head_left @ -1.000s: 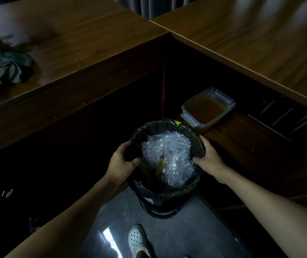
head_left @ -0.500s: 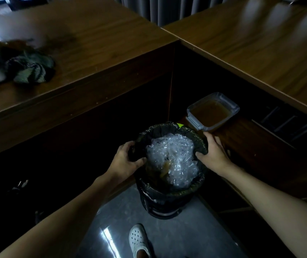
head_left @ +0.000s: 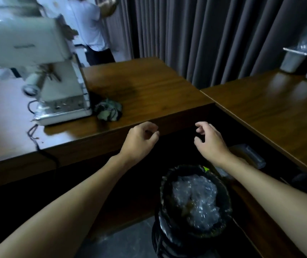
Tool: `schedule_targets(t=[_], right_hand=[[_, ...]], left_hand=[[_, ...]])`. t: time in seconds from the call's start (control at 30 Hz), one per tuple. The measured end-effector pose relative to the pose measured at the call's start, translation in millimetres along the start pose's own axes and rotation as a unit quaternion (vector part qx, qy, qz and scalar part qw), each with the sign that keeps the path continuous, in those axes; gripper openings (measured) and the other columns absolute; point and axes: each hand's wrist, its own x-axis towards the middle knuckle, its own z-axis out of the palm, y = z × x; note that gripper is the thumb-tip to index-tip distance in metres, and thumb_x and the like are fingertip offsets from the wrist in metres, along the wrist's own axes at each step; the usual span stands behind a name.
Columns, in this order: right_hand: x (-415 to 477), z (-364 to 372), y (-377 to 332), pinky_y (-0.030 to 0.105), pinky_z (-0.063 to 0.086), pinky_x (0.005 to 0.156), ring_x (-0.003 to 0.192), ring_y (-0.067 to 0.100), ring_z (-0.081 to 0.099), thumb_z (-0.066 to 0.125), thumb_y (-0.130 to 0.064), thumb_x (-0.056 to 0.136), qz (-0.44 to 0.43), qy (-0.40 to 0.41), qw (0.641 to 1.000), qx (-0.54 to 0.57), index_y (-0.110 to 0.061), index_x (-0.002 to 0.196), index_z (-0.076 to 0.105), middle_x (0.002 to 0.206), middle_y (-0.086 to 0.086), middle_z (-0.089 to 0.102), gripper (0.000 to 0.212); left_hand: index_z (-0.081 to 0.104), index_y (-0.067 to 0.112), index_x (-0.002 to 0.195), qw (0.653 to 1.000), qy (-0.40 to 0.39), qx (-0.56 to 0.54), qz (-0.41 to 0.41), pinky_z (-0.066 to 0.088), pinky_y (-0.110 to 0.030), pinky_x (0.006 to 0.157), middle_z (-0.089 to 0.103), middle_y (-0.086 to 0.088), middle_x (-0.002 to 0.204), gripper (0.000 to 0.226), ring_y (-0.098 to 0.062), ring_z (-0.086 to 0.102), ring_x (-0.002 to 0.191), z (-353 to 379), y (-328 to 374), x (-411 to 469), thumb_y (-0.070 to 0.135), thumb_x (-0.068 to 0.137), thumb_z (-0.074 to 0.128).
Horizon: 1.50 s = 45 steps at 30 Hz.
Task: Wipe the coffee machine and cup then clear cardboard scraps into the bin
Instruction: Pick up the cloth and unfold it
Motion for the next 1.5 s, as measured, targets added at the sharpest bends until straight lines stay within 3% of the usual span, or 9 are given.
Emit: schedule_targets(t=[0.17,0.3,0.53,0.7,0.83,0.93,1.1,1.27,1.5], right_hand=[[54,9,-81,0.037,0.05,0.093,0.104,0.018,0.058,0.059,-0.021,0.092,-0.075,-0.029,0.997,0.007,-0.022,0.117,0.059,0.106,-0.004,0.062,0.025],[97,38,-132,0.04,0.05,0.095,0.103,0.015,0.059,0.063,-0.034,0.091,-0.098,-0.115,0.988,0.016,-0.032,0.103,0.06,0.099,-0.012,0.063,0.012],[127,114,-174,0.047,0.026,0.1,0.11,0.017,0.052,0.062,-0.062,0.083,-0.085,-0.199,0.976,0.004,-0.033,0.099,0.066,0.103,-0.013,0.064,0.033],[134,129,-182,0.038,0.024,0.086,0.108,0.02,0.05,0.062,-0.041,0.091,-0.095,-0.166,0.981,-0.024,-0.03,0.091,0.065,0.105,-0.007,0.065,0.012],[151,101,-179,0.043,0.038,0.09,0.094,0.022,0.057,0.062,-0.026,0.091,-0.102,-0.149,0.981,0.07,-0.025,0.084,0.06,0.091,-0.004,0.063,0.007],[170,68,-177,0.041,0.052,0.073,0.085,0.025,0.063,0.063,-0.017,0.09,-0.138,-0.096,0.979,0.114,-0.02,0.084,0.061,0.088,0.003,0.065,0.007],[195,18,-165,0.027,0.049,0.067,0.08,0.011,0.061,0.065,-0.02,0.09,-0.188,-0.047,0.975,0.109,-0.022,0.083,0.062,0.083,-0.005,0.065,0.009],[205,-11,-156,0.019,0.046,0.06,0.073,0.012,0.061,0.063,-0.017,0.093,-0.204,-0.064,0.969,0.122,-0.014,0.09,0.064,0.08,0.0,0.065,0.004],[212,-17,-148,0.03,0.049,0.087,0.102,0.01,0.058,0.07,-0.031,0.088,-0.178,-0.154,0.957,0.169,-0.017,0.112,0.06,0.108,0.0,0.064,0.03]], left_hand=[[0.068,0.02,0.113,0.991,0.096,0.094,0.011,0.042,-0.008,0.064,0.065,0.01,0.1,0.019,-0.005,0.061,0.084,-71,2,26,0.027,0.097,0.063],[0.066,0.013,0.123,0.976,0.14,0.165,-0.007,0.05,-0.033,0.096,0.059,-0.003,0.124,0.031,-0.021,0.057,0.112,-105,-28,41,0.02,0.093,0.068],[0.059,0.007,0.134,0.974,0.127,0.183,-0.04,0.045,-0.032,0.098,0.063,-0.015,0.132,0.04,-0.029,0.059,0.122,-128,-81,48,0.015,0.095,0.064],[0.075,0.007,0.11,0.969,0.131,0.211,-0.004,0.049,-0.029,0.08,0.07,-0.013,0.109,0.02,-0.028,0.066,0.099,-135,-83,63,0.008,0.091,0.067],[0.072,0.012,0.111,0.968,0.171,0.183,0.014,0.051,-0.026,0.078,0.069,-0.002,0.108,0.018,-0.015,0.064,0.096,-133,-65,76,0.015,0.096,0.064],[0.068,0.018,0.116,0.98,0.175,0.095,0.015,0.05,-0.016,0.077,0.066,0.01,0.105,0.02,-0.003,0.062,0.095,-131,-37,95,0.023,0.099,0.061],[0.071,0.013,0.114,0.975,0.218,0.024,0.047,0.052,-0.012,0.076,0.067,0.01,0.102,0.023,0.001,0.061,0.092,-124,9,126,0.027,0.097,0.064],[0.074,0.012,0.104,0.974,0.224,0.002,0.043,0.057,-0.029,0.079,0.072,0.003,0.098,0.021,-0.009,0.065,0.093,-119,29,148,0.029,0.096,0.065],[0.075,0.013,0.103,0.97,0.235,-0.042,0.036,0.06,-0.04,0.083,0.072,0.003,0.096,0.024,-0.01,0.067,0.092,-120,44,164,0.033,0.097,0.064]])
